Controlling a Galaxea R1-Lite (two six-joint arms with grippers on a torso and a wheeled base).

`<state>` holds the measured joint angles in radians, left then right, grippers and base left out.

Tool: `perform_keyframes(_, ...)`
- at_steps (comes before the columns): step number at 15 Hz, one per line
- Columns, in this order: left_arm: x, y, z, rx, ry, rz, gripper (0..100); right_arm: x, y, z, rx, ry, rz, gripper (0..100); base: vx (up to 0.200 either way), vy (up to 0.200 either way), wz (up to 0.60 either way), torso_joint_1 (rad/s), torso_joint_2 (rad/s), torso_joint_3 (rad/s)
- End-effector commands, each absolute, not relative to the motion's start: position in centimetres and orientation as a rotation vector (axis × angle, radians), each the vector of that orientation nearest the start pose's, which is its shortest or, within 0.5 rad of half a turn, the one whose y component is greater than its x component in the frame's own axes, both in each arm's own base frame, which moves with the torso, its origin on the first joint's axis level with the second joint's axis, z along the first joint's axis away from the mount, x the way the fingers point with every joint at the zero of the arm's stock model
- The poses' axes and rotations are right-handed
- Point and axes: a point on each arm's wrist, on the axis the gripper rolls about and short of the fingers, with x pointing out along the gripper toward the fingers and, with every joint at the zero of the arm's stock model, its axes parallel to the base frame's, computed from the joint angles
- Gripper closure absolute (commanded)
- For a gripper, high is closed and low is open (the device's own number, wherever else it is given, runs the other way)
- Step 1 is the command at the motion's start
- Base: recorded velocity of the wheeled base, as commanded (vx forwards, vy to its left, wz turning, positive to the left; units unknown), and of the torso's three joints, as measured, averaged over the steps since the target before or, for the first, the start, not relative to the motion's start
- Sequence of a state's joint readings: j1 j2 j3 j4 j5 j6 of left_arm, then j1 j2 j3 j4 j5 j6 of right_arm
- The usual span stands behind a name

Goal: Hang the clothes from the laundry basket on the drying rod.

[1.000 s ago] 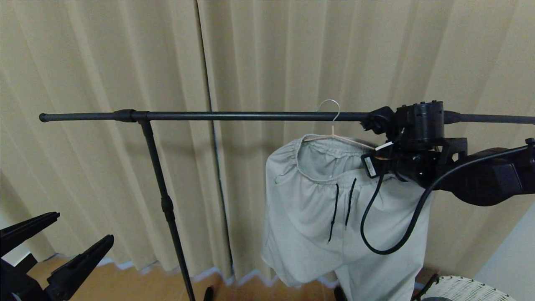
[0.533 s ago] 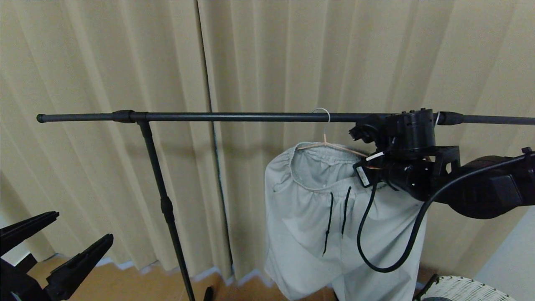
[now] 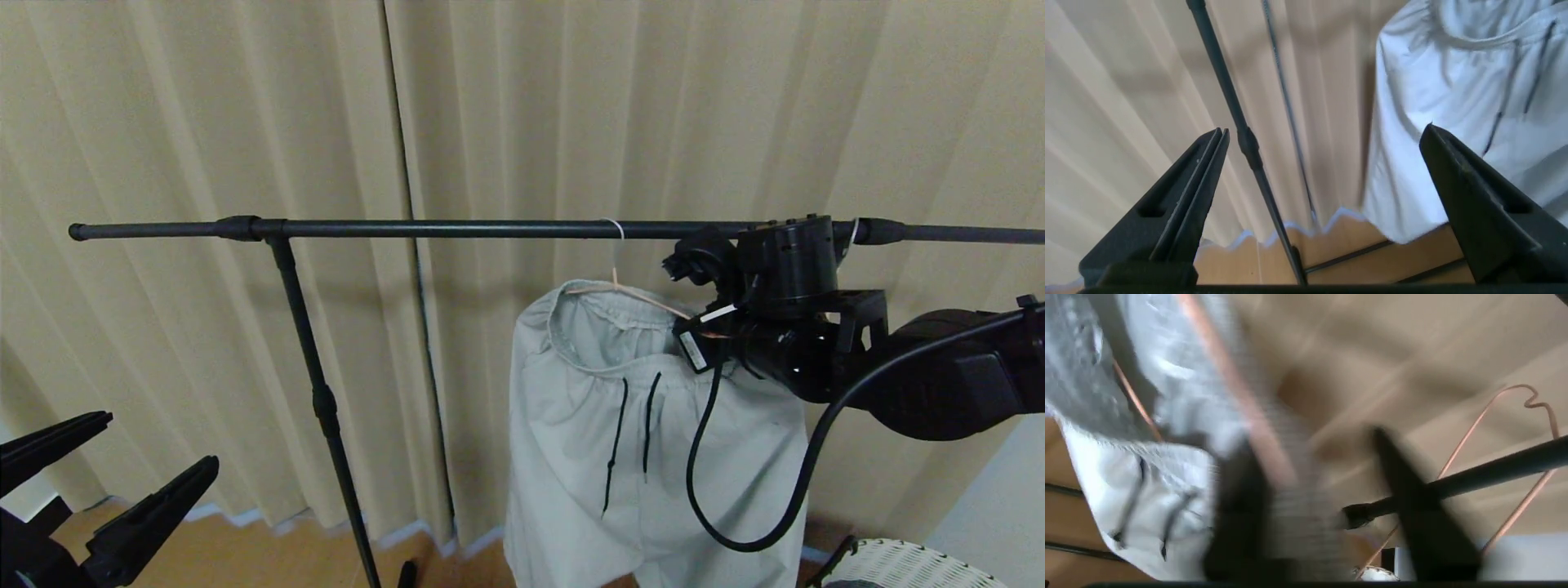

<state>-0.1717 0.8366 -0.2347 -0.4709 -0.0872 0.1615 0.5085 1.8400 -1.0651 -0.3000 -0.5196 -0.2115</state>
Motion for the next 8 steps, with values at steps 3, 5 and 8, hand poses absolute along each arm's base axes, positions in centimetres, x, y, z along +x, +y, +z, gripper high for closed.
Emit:
perform_keyframes(3, 8.5, -1.7, 17.3, 0.165, 0.108, -0.269, 0, 30.6, 16.0, 17.6, -0.421, 0.406, 0.057, 0, 0.000, 0.000, 0.00, 0.000, 0.00, 0.000)
perform_keyframes(5, 8.5, -1.7, 17.3, 0.165, 0.108, -0.269, 0, 30.5, 16.1, 17.2, -0.378, 0.360, 0.144, 0, 0.000, 0.000, 0.00, 0.000, 0.00, 0.000)
perform_keyframes(8, 8.5, -1.7, 17.3, 0.165, 0.108, -0.269, 0, 30.5, 16.3, 16.6, -0.352, 0.338, 0.215, 0, 0.000, 0.000, 0.00, 0.000, 0.00, 0.000)
